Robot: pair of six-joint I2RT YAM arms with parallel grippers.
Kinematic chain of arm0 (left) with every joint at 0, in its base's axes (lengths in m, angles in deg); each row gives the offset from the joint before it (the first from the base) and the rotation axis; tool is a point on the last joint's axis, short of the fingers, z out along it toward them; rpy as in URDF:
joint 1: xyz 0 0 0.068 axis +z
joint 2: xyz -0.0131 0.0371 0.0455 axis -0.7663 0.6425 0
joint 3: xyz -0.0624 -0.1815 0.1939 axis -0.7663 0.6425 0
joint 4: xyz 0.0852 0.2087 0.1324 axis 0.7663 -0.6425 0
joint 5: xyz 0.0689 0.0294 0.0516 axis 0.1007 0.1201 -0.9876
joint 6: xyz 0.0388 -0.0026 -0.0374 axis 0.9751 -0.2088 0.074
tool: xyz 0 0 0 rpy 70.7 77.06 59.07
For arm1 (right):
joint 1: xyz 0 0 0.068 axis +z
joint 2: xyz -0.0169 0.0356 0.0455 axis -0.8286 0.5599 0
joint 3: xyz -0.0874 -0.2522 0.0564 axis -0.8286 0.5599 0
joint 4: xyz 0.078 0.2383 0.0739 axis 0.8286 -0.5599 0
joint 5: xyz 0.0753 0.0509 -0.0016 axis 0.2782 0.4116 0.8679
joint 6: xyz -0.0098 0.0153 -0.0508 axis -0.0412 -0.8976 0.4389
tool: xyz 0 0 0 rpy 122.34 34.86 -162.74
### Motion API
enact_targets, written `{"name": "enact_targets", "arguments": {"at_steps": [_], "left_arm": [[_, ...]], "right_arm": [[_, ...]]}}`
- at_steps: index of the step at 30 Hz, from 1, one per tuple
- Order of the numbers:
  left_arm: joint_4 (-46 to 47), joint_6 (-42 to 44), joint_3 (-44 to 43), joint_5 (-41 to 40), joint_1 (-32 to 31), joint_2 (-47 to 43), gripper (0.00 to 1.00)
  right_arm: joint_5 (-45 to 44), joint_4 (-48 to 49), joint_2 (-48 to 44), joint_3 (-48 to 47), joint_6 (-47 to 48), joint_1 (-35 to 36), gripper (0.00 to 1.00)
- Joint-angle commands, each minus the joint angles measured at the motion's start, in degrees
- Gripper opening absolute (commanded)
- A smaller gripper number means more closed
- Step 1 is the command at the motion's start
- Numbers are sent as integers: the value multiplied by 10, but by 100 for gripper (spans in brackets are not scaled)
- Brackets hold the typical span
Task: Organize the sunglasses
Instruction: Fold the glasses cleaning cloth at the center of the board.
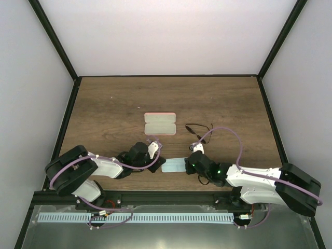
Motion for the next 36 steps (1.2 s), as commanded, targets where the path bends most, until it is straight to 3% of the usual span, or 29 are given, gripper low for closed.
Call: {"name": "enact_targets", "arguments": {"at_steps": [1, 15, 28, 36], "left_arm": [[12, 0, 5, -1, -3, -1, 17], [-3, -3, 19, -29, -2, -60, 17], [-2, -10, 14, -54, -3, -41, 17], [-6, -9, 15, -57, -2, -47, 17]], "right_arm": [[-18, -13, -9, -1, -2, 5, 17], [-4, 24, 91, -60, 32, 7, 24], [-43, -7, 142, -110, 18, 38, 24], [-98, -62, 82, -102, -24, 38, 25]]}}
